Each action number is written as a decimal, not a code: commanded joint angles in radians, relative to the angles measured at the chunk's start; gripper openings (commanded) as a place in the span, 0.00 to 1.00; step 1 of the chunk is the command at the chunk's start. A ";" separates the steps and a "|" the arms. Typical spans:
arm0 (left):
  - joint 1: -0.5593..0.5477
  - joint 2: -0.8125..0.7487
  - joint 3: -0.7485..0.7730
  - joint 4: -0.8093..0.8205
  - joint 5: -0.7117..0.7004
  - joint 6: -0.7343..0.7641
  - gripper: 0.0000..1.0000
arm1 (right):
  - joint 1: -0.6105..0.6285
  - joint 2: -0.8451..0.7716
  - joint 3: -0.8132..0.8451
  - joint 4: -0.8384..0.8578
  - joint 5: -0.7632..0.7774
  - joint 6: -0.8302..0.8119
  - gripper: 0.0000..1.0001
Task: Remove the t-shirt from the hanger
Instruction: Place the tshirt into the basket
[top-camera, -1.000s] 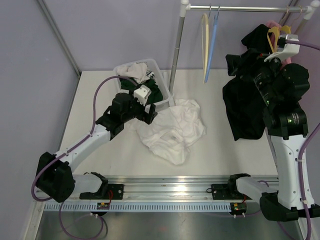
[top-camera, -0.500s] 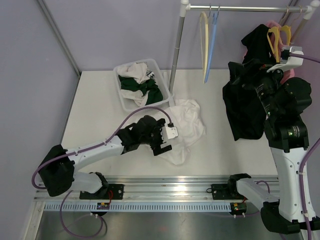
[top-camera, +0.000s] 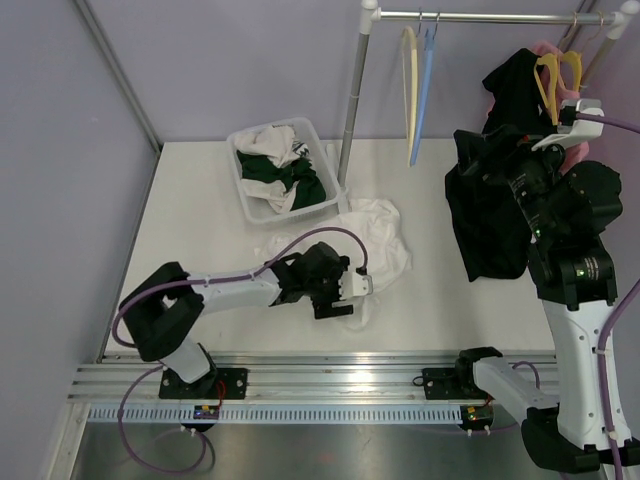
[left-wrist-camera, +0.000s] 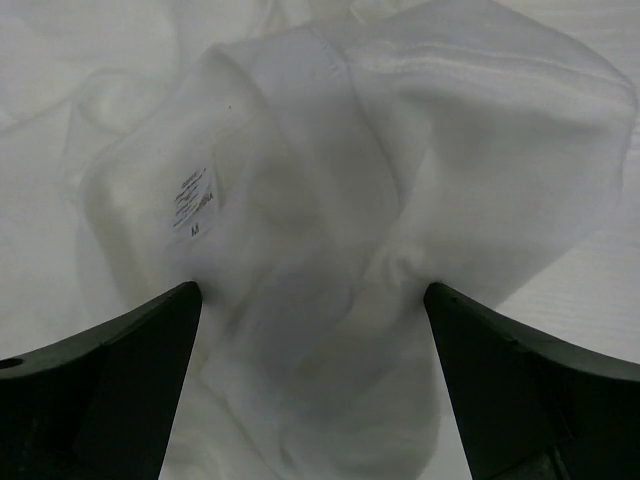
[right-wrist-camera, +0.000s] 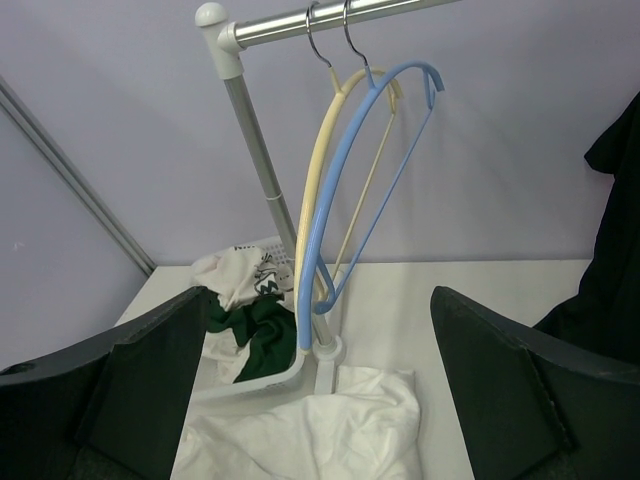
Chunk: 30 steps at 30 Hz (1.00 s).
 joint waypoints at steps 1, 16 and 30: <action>0.001 0.097 0.118 0.060 -0.035 -0.013 0.81 | -0.004 -0.029 -0.010 0.065 -0.014 0.000 0.99; 0.114 -0.013 0.317 -0.104 0.143 -0.068 0.00 | -0.004 0.021 0.010 0.064 -0.014 -0.004 0.99; 0.235 0.268 0.593 -0.058 0.132 -0.209 0.65 | -0.004 0.022 0.009 0.064 -0.022 0.000 0.99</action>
